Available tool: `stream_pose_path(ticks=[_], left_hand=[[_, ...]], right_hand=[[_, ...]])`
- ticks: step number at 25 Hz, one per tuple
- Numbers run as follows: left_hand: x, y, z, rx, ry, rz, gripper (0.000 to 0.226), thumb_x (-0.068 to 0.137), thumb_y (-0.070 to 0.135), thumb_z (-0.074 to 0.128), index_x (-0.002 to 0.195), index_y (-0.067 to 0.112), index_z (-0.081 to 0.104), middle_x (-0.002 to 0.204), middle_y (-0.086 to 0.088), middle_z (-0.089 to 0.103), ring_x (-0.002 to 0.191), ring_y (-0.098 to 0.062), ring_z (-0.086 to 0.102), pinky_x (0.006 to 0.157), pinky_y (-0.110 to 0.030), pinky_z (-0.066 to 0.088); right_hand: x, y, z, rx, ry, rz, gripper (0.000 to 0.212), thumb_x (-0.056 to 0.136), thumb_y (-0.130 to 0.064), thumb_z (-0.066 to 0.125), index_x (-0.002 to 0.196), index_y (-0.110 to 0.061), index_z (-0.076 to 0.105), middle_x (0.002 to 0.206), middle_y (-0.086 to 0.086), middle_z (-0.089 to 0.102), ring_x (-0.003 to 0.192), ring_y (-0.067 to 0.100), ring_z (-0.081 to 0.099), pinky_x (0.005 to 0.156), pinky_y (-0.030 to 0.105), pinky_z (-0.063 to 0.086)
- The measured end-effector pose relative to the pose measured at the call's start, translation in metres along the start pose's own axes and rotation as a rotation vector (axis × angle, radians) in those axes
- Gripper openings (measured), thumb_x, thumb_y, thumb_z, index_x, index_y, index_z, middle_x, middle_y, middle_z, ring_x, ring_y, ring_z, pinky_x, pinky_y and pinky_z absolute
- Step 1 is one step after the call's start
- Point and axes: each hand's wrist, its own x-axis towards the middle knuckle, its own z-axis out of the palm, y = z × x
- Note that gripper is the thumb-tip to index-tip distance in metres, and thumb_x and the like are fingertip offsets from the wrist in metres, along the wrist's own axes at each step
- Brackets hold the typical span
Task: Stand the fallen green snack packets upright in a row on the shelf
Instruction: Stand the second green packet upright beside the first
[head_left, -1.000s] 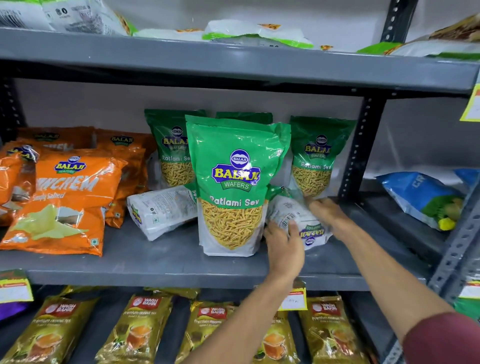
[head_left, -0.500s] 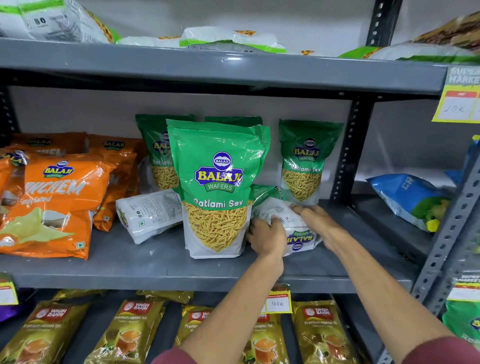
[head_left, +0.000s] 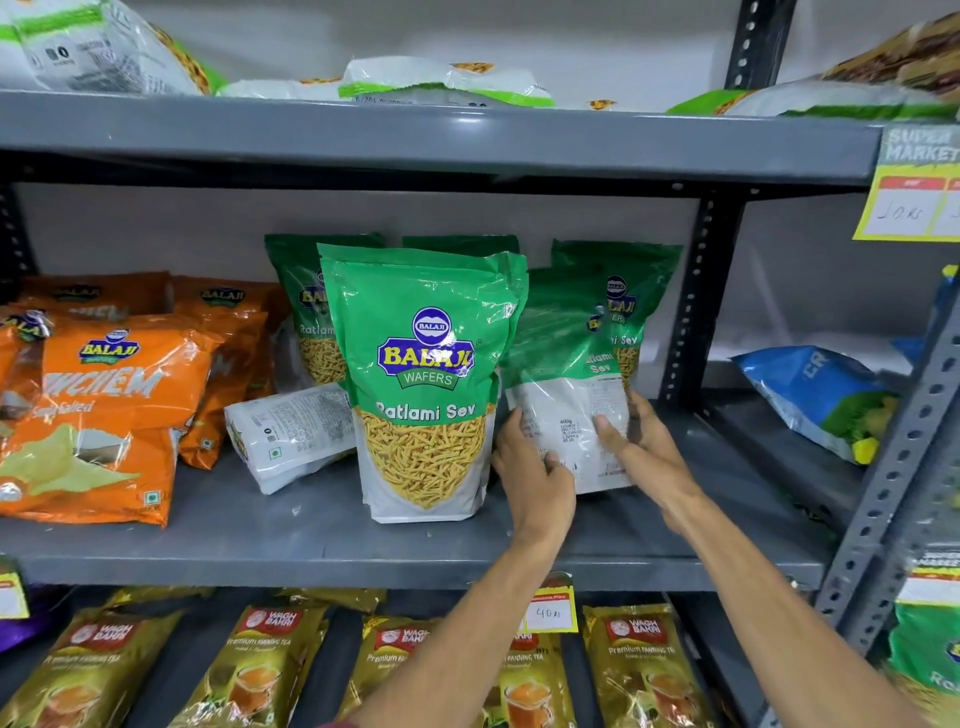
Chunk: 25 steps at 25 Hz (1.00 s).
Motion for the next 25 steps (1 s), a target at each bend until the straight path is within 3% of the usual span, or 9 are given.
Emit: stream_pose_path(ticks=[3,5,7,9,13,16,19,21,25], left_hand=[[0.007,0.000,0.002,0.027,-0.036,0.040,0.074,0.086,-0.010,0.048,0.154,0.010,0.029,0.159,-0.008,0.035,0.150,-0.023,0.030,0.125,-0.039,0.025],[0.015,-0.001,0.005,0.009,-0.058,0.040,0.076,0.082,-0.014,0.048,0.153,0.009,0.030,0.156,-0.011,0.039,0.147,-0.025,0.036,0.122,-0.040,0.030],[0.021,-0.003,0.007,0.011,-0.083,0.039,0.075,0.081,-0.014,0.047,0.150,0.011,0.031,0.151,-0.012,0.045,0.140,-0.028,0.044,0.116,-0.046,0.039],[0.027,-0.006,0.008,0.041,-0.094,0.051,0.072,0.081,-0.014,0.046,0.147,0.010,0.033,0.146,-0.015,0.049,0.134,-0.033,0.049,0.110,-0.049,0.043],[0.029,-0.006,0.013,0.095,-0.048,0.057,0.063,0.081,-0.011,0.050,0.140,0.008,0.040,0.142,-0.018,0.048,0.133,-0.035,0.047,0.111,-0.047,0.040],[0.022,-0.010,0.017,0.207,0.047,0.152,0.050,0.081,-0.005,0.059,0.126,0.014,0.049,0.131,-0.015,0.045,0.124,-0.033,0.046,0.106,-0.044,0.041],[0.022,-0.008,0.022,0.165,-0.071,0.220,0.036,0.091,0.011,0.061,0.126,0.014,0.052,0.120,-0.011,0.052,0.119,-0.032,0.051,0.102,-0.048,0.044],[0.025,-0.004,0.024,0.108,-0.114,0.184,0.038,0.093,0.027,0.063,0.128,0.015,0.052,0.117,-0.006,0.055,0.117,-0.027,0.053,0.102,-0.045,0.045],[0.025,-0.004,0.026,0.042,-0.099,0.156,0.074,0.075,0.057,0.075,0.135,0.025,0.045,0.134,0.000,0.054,0.126,-0.017,0.053,0.106,-0.039,0.046]], right_hand=[[0.003,0.004,-0.006,-0.023,0.010,-0.041,0.069,0.088,-0.023,0.076,0.146,-0.029,0.040,0.143,0.003,0.058,0.131,0.019,0.056,0.112,0.046,0.044],[0.007,0.004,-0.008,-0.121,0.060,-0.065,0.071,0.085,-0.016,0.078,0.144,-0.024,0.040,0.142,0.004,0.057,0.129,0.020,0.054,0.110,0.039,0.042],[0.010,0.006,-0.008,-0.210,0.127,-0.074,0.072,0.084,-0.014,0.079,0.144,-0.020,0.039,0.140,0.004,0.057,0.129,0.021,0.052,0.106,0.032,0.039],[0.014,0.008,-0.006,-0.231,0.152,-0.090,0.073,0.083,-0.014,0.079,0.144,-0.016,0.039,0.140,0.007,0.055,0.131,0.024,0.050,0.109,0.035,0.039],[0.017,0.016,-0.005,-0.243,0.182,-0.114,0.076,0.082,-0.015,0.081,0.144,-0.015,0.037,0.143,0.009,0.049,0.134,0.025,0.046,0.114,0.039,0.036],[0.015,0.022,-0.003,-0.248,0.227,-0.115,0.080,0.080,-0.022,0.083,0.145,-0.017,0.036,0.142,0.007,0.044,0.136,0.024,0.043,0.112,0.034,0.035],[0.010,0.021,0.008,-0.263,0.318,-0.169,0.082,0.076,-0.027,0.086,0.140,-0.011,0.037,0.132,0.006,0.042,0.131,0.024,0.042,0.105,0.033,0.038],[0.003,0.017,0.018,-0.322,0.411,-0.189,0.078,0.075,-0.032,0.084,0.134,-0.009,0.038,0.130,0.012,0.044,0.124,0.028,0.044,0.090,0.036,0.042],[-0.021,0.013,0.038,-0.441,0.429,-0.164,0.060,0.084,-0.037,0.067,0.130,-0.021,0.033,0.124,0.009,0.041,0.112,0.032,0.048,0.073,0.041,0.045]])
